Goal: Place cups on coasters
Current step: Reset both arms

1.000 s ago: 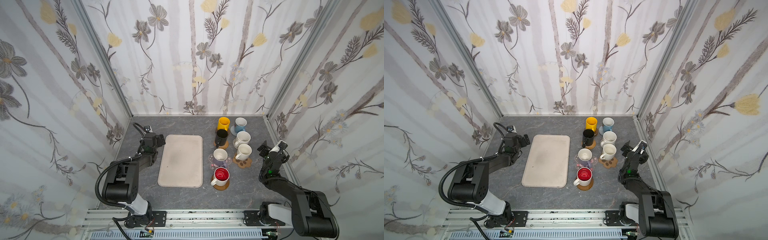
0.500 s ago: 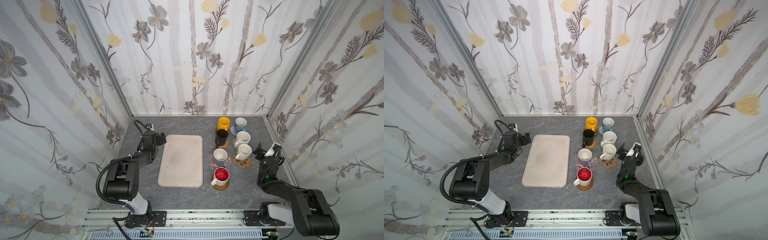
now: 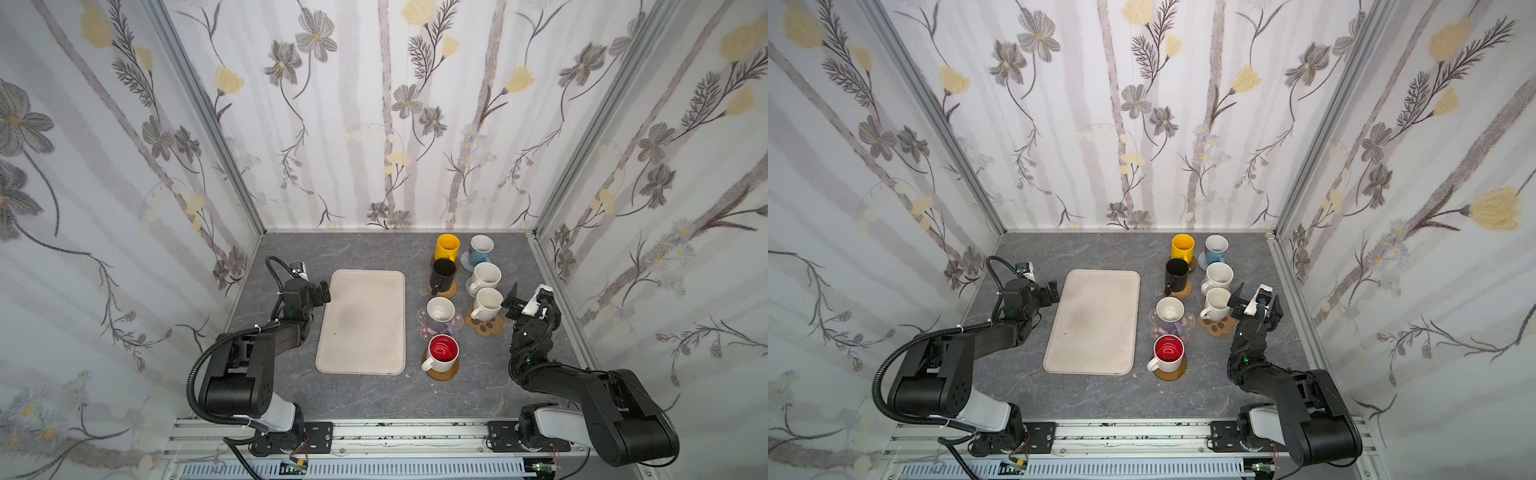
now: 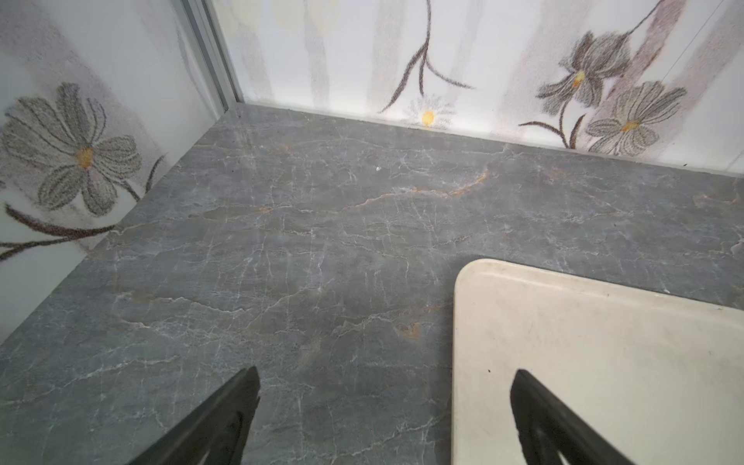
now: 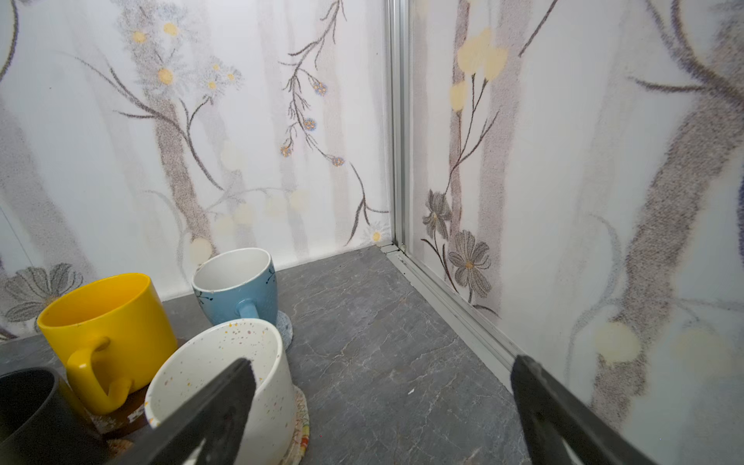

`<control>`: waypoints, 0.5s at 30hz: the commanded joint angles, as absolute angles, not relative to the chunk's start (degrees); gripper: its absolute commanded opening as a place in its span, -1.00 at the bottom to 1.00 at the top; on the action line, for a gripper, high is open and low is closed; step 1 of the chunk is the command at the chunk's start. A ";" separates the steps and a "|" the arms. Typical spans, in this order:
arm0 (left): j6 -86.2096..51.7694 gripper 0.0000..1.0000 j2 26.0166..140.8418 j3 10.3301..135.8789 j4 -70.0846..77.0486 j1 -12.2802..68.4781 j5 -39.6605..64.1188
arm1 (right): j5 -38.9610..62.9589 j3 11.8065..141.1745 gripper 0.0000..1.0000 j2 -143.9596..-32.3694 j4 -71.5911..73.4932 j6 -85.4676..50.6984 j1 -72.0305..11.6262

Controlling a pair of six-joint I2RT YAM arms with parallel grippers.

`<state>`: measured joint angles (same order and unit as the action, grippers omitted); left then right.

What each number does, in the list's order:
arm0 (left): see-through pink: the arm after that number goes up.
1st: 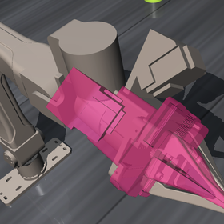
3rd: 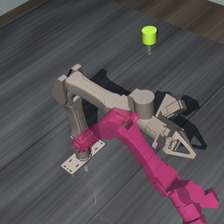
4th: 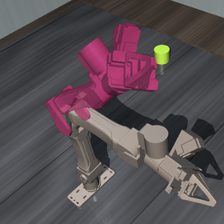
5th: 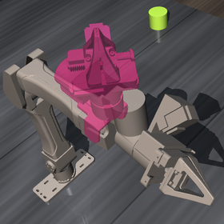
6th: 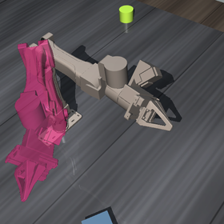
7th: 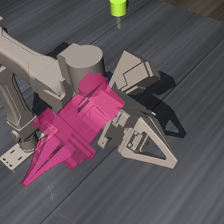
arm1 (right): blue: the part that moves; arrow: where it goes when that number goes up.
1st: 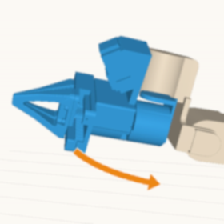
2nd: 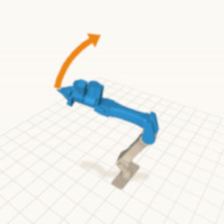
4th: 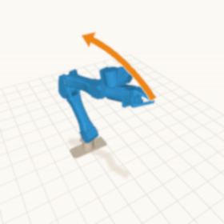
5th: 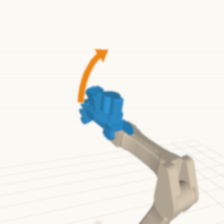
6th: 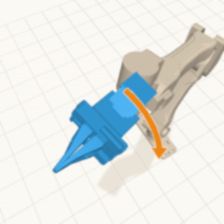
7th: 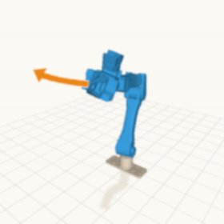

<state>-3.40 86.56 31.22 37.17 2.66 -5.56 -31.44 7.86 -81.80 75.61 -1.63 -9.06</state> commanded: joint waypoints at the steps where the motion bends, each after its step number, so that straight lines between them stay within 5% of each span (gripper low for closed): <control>1: -2.44 1.00 86.11 31.28 43.78 2.55 -5.63 | -31.28 6.77 0.99 -81.51 80.82 -0.81 -9.47; 15: -3.77 1.00 88.70 20.75 62.04 1.32 -5.36 | -31.73 3.51 0.99 -84.22 91.41 3.94 -12.46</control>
<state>-3.44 87.72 21.98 52.88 1.30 -4.58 -31.51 3.51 -83.83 86.24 2.09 -12.29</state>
